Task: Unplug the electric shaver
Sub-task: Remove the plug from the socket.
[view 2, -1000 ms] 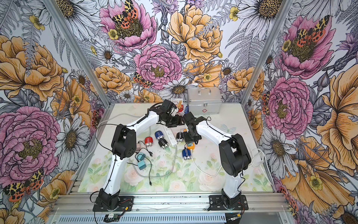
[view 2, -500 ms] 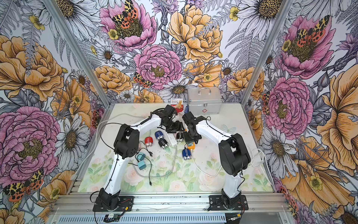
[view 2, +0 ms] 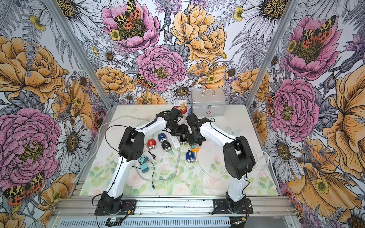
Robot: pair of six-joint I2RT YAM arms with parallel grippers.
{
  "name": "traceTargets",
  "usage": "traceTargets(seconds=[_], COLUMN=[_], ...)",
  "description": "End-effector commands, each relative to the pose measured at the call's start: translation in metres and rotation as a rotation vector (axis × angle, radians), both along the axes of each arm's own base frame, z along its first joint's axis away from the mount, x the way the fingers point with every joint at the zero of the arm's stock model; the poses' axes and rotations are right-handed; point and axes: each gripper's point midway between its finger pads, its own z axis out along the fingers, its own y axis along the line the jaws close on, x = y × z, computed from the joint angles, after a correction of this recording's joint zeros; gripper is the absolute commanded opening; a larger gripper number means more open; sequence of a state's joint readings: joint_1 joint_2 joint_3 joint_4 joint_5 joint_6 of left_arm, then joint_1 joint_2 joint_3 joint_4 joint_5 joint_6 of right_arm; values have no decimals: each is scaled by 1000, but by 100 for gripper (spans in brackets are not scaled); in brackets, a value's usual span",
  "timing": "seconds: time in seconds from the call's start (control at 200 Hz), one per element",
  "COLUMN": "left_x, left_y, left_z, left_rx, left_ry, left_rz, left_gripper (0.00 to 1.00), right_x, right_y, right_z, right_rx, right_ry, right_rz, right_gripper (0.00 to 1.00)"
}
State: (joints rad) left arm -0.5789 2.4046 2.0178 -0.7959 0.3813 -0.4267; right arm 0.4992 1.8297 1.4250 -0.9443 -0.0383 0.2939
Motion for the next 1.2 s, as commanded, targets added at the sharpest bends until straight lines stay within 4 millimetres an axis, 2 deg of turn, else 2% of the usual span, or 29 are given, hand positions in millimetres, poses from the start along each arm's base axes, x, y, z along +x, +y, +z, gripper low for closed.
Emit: traceTargets(seconds=[0.0, 0.245, 0.435, 0.64, 0.851, 0.886, 1.046, 1.196], left_x=[-6, -4, -5, -7, -9, -10, -16, -22], left_y=[9, 10, 7, 7, 5, 5, 1, 2], left_z=[-31, -32, -33, -38, -40, -41, -45, -50], left_rx=[84, 85, 83, 84, 84, 86, 92, 103], left_ry=[29, 31, 33, 45, 51, 54, 60, 73], left_rz=[-17, -10, -12, -11, -16, -18, -30, -34], left_gripper=[76, 76, 76, 76, 75, 75, 74, 73], right_x=[15, 16, 8, 0, -6, -4, -9, -8], right_y=[4, 1, 18, 24, 15, 9, 23, 24], right_z=[30, 40, 34, 30, 19, 16, 9, 5], right_rx=[7, -54, -77, -87, -106, -127, -6, 44], right_ry=[-95, -108, -92, -74, -43, -48, -14, -1], right_rz=[3, 24, 79, 103, 94, 101, 146, 124], right_gripper=[11, 11, 11, 11, 11, 7, 5, 5])
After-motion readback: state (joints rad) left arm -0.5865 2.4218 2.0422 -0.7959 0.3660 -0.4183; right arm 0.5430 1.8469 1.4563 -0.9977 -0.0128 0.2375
